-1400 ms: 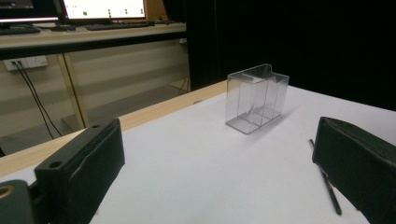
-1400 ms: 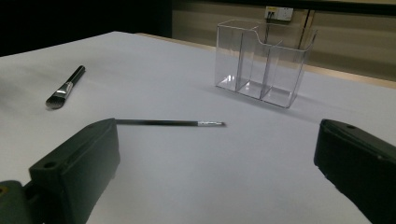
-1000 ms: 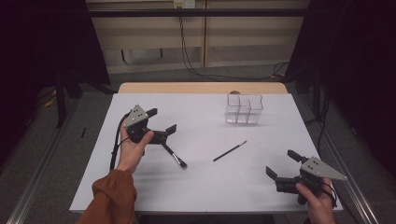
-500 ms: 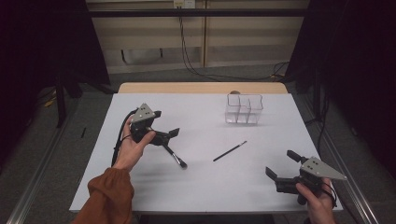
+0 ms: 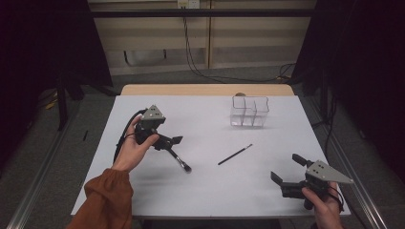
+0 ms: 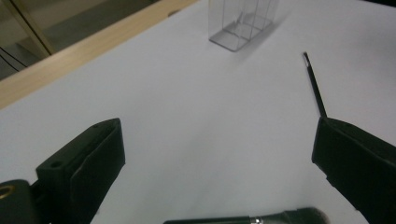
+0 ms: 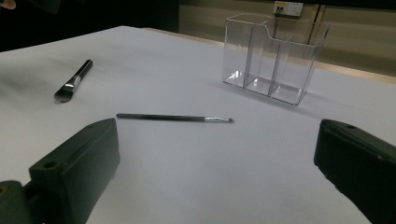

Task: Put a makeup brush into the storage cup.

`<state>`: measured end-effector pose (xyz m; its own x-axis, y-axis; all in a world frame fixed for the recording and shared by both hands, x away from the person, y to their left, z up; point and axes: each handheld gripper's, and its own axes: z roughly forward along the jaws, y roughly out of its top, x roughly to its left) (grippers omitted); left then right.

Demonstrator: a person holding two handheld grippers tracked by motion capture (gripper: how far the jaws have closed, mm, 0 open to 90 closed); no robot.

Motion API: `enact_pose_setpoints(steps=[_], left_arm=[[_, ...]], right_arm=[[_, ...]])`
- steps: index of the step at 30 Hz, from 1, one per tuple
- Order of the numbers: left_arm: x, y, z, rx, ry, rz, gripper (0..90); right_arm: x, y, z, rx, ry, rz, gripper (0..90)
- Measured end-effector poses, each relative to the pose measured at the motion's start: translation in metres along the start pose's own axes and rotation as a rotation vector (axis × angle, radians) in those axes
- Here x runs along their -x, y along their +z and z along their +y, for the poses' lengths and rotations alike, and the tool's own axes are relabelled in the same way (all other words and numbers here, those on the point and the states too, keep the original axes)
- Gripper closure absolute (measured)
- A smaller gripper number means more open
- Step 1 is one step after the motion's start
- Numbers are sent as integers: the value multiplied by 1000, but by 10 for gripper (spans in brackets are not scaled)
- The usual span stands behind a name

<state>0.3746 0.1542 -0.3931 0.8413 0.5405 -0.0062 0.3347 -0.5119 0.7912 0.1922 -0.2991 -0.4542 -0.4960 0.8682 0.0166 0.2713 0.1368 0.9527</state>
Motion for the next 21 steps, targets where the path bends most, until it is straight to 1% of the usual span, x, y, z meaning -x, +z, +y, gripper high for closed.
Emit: enact_pose_setpoints(steps=[3, 4, 5, 6, 7, 9, 10, 11, 12, 13, 14, 15, 17, 18, 19, 20, 21], left_arm=[[0, 0, 1, -69, 9, -14, 28], [0, 0, 1, -69, 9, -14, 33], [1, -1, -1, -118, 15, -32, 33], [0, -2, -1, -142, 22, -44, 32], [0, -2, -2, -152, 11, -54, 30], [-1, -4, -3, -164, 22, -57, 28], [-2, -5, -3, -175, 37, -66, 26], [-2, -5, -3, -185, 43, -78, 29], [-3, -5, -3, -201, 59, -88, 32], [-3, -5, -4, -219, 83, -110, 34], [-2, -3, -4, -220, 81, -121, 29], [-2, -2, -5, -239, 101, -135, 31], [0, 1, -4, -279, 121, -152, 30], [1, 3, -4, -285, 130, -157, 37], [2, 5, -4, -299, 129, -154, 36], [2, 5, -4, -299, 129, -154, 32], [2, 8, -4, -328, 141, -178, 34]], right_arm=[[0, 0, 0, -2, 1, 2, 0], [0, 0, 0, -2, 1, 2, 0], [0, 0, 0, -2, 1, 2, 0], [0, 0, 0, -2, 1, 4, 0], [0, 0, 0, -2, 1, 4, 0], [0, 0, 0, -2, 2, 5, 0], [0, 0, 0, -3, 0, 5, 0], [0, 1, 0, -4, -1, 6, 0], [0, 1, 0, -4, -2, 5, 0], [0, 1, 0, -4, -1, 4, 0], [0, 1, 0, -5, 0, 8, 0], [0, 1, 0, -6, 0, 8, 0], [0, 1, 0, -9, 1, 13, 0], [0, 1, 0, -9, 0, 16, 0], [-1, 1, 0, -9, 0, 18, 0], [-1, 1, 0, -9, 0, 18, 0], [-1, 1, 0, -9, -1, 19, 0]])
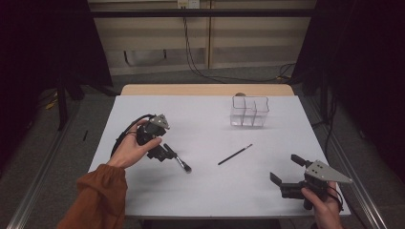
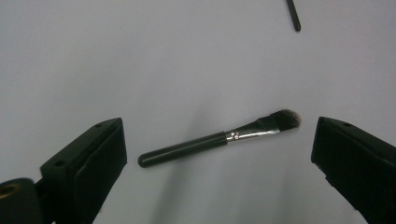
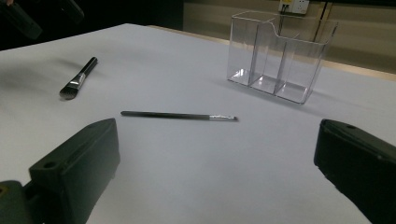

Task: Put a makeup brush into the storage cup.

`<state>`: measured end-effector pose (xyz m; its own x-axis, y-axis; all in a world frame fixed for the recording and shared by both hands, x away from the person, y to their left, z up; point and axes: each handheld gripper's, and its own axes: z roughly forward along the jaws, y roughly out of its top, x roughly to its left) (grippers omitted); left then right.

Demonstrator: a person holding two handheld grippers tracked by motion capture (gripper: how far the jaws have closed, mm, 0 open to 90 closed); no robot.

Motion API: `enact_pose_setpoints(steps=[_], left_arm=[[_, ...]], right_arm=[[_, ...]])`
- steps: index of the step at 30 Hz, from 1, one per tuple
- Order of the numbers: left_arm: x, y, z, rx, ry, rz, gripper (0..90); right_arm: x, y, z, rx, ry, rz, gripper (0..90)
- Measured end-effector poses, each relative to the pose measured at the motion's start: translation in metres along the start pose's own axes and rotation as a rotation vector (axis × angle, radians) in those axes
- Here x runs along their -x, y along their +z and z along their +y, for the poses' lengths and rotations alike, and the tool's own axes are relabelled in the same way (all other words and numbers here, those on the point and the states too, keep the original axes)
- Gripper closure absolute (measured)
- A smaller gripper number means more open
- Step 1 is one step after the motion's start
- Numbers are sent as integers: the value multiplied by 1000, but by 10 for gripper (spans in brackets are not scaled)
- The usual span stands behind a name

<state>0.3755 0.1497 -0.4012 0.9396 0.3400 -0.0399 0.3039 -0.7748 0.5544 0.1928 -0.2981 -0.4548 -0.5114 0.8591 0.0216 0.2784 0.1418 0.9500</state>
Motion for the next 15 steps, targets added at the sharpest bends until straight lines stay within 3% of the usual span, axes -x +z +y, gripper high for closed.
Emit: enact_pose_setpoints(steps=[6, 9, 15], left_arm=[[-6, 10, 0, -65, 13, -18, 41], [-8, 12, 0, -75, 19, -8, 42], [-13, 18, 0, -110, 40, -29, 43]], right_arm=[[0, 0, 0, -1, 0, 0, 0], [0, 0, 0, 0, -2, 4, 0], [-1, 0, 0, 0, -5, 5, 0]])
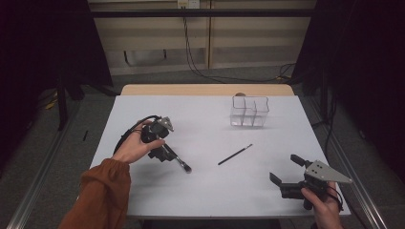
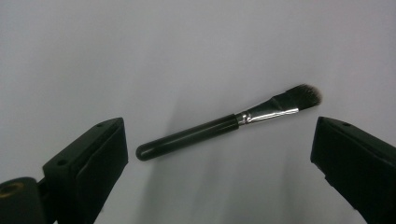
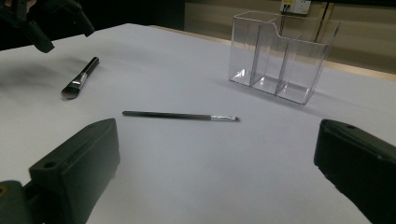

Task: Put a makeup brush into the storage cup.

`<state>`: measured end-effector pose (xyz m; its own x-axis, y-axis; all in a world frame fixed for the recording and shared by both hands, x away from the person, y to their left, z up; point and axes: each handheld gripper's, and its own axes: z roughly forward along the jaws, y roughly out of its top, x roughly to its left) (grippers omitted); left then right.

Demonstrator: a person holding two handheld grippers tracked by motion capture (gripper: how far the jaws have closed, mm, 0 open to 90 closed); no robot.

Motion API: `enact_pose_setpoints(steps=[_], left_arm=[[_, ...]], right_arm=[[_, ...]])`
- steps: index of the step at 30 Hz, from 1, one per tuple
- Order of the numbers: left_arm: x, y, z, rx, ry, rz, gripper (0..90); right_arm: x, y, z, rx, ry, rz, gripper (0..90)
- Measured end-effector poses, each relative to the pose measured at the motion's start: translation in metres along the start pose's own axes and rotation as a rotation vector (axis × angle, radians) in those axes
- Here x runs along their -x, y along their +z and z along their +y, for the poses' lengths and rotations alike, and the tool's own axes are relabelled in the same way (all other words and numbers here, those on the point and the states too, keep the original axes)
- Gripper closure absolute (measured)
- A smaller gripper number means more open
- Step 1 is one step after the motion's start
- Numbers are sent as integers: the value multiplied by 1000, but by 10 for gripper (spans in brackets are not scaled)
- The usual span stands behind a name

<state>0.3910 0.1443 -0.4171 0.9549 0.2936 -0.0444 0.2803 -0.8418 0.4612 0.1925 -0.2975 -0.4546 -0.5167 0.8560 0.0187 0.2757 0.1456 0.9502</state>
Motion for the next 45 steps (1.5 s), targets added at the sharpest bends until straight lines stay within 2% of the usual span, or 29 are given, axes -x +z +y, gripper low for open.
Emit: enact_pose_setpoints(steps=[1, 3, 4, 6, 9, 10, 12, 14, 18, 25, 27, 28, 29, 33, 34, 39, 42, 45], left_arm=[[-1, 0, 0, -1, 8, 6, 46], [-2, 2, -1, 4, -2, 0, 47], [-4, 5, -1, -9, 2, 11, 50], [-5, 8, -1, -28, 23, -7, 68], [-6, 10, 0, -30, 23, 4, 61], [-8, 12, 0, -45, 24, -25, 70], [-9, 15, 1, -73, 21, -5, 52], [-10, 17, 1, -77, 15, -15, 59], [-12, 21, -1, -107, 51, -29, 62], [-17, 29, -2, -132, 41, -16, 69], [-17, 31, -2, -152, 63, -8, 82], [-17, 32, -2, -150, 58, -10, 80], [-18, 32, -2, -162, 69, -7, 91], [-15, 35, 1, -170, 103, 0, 105], [-15, 35, 3, -184, 112, -7, 105], [-14, 41, 8, -195, 130, -15, 108], [-13, 48, 9, -227, 142, -26, 137], [-17, 48, 9, -220, 141, -53, 152]], right_arm=[[0, 0, 0, 0, -2, 1, 0], [0, 0, 0, 0, 0, 1, 0], [0, 0, 0, 0, 1, 0, 0], [0, 0, 0, 0, 2, 0, 0], [0, 1, 0, -1, -4, 4, 0], [-1, 1, 0, -1, -4, 6, 0], [-1, 0, 0, -2, -7, 3, 0], [-1, 0, 0, -4, -7, 2, 0], [-1, 0, 0, -4, -10, 3, 0], [-2, 1, 0, -5, -16, 3, 0], [-2, 1, 0, -5, -16, 5, 0], [-2, 1, 0, -5, -16, 2, 0], [-2, 1, 0, -5, -16, 3, 0], [-2, 1, 0, -5, -16, 4, 0], [-2, 1, 0, -5, -16, 5, 0], [-2, 0, 0, -4, -16, 7, 0], [-2, 0, 0, -4, -16, 5, 0], [-3, 0, 0, -2, -25, 6, 0]])
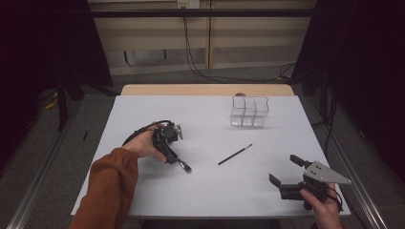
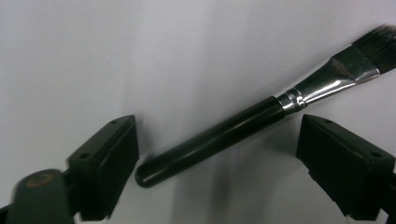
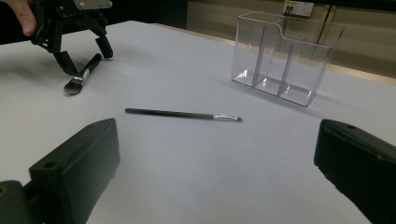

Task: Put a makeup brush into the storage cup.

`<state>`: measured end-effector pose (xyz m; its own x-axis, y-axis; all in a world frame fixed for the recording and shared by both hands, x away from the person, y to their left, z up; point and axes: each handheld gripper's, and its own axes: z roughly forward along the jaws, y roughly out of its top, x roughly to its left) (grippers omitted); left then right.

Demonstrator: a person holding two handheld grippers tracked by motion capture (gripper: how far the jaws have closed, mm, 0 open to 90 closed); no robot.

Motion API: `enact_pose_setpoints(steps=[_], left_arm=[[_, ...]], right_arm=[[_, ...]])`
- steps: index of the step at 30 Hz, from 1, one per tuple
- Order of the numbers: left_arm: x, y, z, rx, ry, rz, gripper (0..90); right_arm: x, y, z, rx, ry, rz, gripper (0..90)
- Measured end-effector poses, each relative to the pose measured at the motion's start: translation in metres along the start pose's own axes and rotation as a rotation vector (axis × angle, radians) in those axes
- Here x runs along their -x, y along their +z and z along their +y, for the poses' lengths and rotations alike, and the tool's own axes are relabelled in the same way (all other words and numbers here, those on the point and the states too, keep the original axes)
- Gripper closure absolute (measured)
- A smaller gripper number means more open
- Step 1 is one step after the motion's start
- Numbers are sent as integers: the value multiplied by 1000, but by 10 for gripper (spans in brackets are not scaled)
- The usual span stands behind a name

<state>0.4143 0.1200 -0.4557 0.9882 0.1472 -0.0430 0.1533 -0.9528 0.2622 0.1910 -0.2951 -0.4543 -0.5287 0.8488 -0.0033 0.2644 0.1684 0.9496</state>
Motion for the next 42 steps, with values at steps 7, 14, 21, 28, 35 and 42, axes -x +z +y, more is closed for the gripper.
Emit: enact_pose_setpoints(steps=[7, 14, 21, 28, 35, 42], left_arm=[[2, 0, 0, -9, -23, 6, 169], [4, -2, 8, -69, -37, 5, 282], [7, -5, 11, -92, -26, -8, 464], [7, -6, 12, -98, -51, -10, 615], [7, -6, 12, -105, -71, -23, 794], [7, -7, 12, -96, -97, -19, 796]], right_arm=[[0, 0, 0, -4, -1, 1, 0], [0, 1, 0, -9, 0, 2, 0], [0, 0, -1, -10, -1, 2, 0], [0, 1, -1, -16, 0, 2, 0], [0, 1, -1, -19, -1, 2, 0], [0, 1, -1, -19, 0, 3, 0]])
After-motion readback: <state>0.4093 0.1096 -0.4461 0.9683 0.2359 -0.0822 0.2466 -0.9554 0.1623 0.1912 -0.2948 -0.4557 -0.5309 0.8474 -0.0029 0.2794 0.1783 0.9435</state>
